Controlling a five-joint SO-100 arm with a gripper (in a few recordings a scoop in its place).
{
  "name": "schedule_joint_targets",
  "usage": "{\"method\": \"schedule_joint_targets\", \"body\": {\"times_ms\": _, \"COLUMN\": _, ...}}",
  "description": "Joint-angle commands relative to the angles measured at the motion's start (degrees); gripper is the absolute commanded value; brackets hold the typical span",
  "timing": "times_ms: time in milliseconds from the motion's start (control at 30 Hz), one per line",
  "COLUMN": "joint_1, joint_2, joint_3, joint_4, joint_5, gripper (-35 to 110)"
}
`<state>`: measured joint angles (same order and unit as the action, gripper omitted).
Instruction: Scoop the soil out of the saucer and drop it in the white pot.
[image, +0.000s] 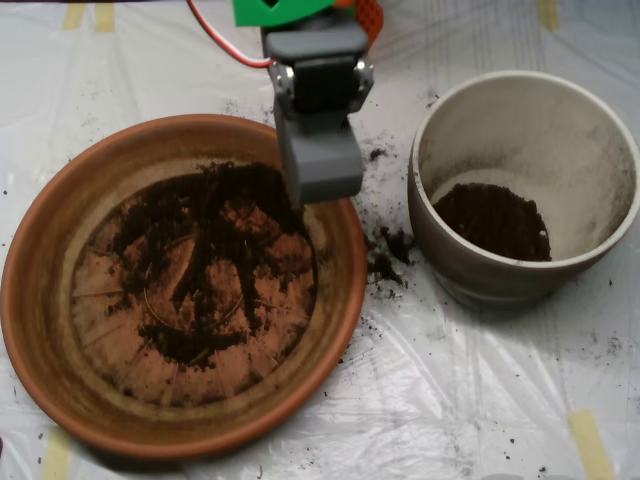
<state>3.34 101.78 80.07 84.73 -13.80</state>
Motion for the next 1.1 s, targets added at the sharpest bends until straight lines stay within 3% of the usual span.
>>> {"method": "schedule_joint_targets", "body": {"times_ms": 0, "joint_1": -4.39, "joint_2": 1.85, "joint_3": -8.44, "joint_4": 1.93, "joint_5": 0.70, "gripper": -1}}
{"method": "schedule_joint_targets", "body": {"times_ms": 433, "joint_1": -24.70, "joint_2": 2.72, "joint_3": -5.80, "joint_4": -0.53, "joint_5": -1.85, "gripper": 0}}
{"method": "schedule_joint_targets", "body": {"times_ms": 500, "joint_1": -26.28, "joint_2": 2.90, "joint_3": -5.45, "joint_4": 0.18, "joint_5": -2.20, "gripper": 7}}
{"method": "schedule_joint_targets", "body": {"times_ms": 600, "joint_1": -26.72, "joint_2": 3.43, "joint_3": -4.75, "joint_4": 0.88, "joint_5": -2.81, "gripper": 28}}
{"method": "schedule_joint_targets", "body": {"times_ms": 700, "joint_1": -26.19, "joint_2": 3.87, "joint_3": -3.78, "joint_4": 1.23, "joint_5": -3.60, "gripper": 39}}
{"method": "schedule_joint_targets", "body": {"times_ms": 1067, "joint_1": -23.64, "joint_2": 8.09, "joint_3": -2.72, "joint_4": 1.85, "joint_5": -2.81, "gripper": 41}}
